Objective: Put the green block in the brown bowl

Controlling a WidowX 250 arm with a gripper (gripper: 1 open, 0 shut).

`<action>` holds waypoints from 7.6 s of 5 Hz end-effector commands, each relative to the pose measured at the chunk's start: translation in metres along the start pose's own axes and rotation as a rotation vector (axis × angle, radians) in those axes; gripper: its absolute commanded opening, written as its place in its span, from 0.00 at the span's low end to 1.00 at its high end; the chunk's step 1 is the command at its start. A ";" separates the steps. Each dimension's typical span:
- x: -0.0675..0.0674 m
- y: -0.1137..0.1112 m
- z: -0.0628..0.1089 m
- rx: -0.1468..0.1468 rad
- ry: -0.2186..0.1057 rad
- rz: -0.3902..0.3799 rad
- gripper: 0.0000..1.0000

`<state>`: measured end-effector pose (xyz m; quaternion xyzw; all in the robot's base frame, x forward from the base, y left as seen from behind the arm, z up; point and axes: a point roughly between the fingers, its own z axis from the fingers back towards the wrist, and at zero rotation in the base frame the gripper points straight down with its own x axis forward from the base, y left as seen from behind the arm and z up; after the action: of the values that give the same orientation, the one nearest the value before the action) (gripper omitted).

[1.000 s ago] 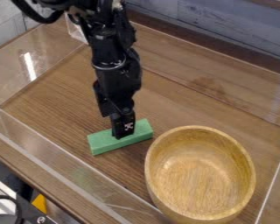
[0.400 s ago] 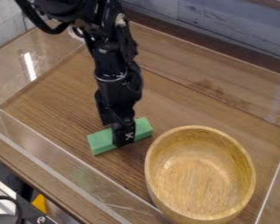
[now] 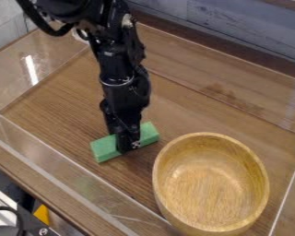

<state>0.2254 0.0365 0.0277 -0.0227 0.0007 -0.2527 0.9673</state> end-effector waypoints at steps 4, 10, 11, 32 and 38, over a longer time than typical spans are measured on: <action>0.019 0.047 0.089 0.033 -0.149 0.182 0.00; 0.037 0.027 0.077 0.004 -0.124 0.140 0.00; 0.047 -0.025 0.074 -0.017 -0.112 0.101 0.00; 0.053 -0.167 0.104 -0.125 -0.177 -0.178 0.00; 0.049 -0.167 0.109 -0.151 -0.149 -0.159 0.00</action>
<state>0.1805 -0.1273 0.1316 -0.1099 -0.0286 -0.3277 0.9379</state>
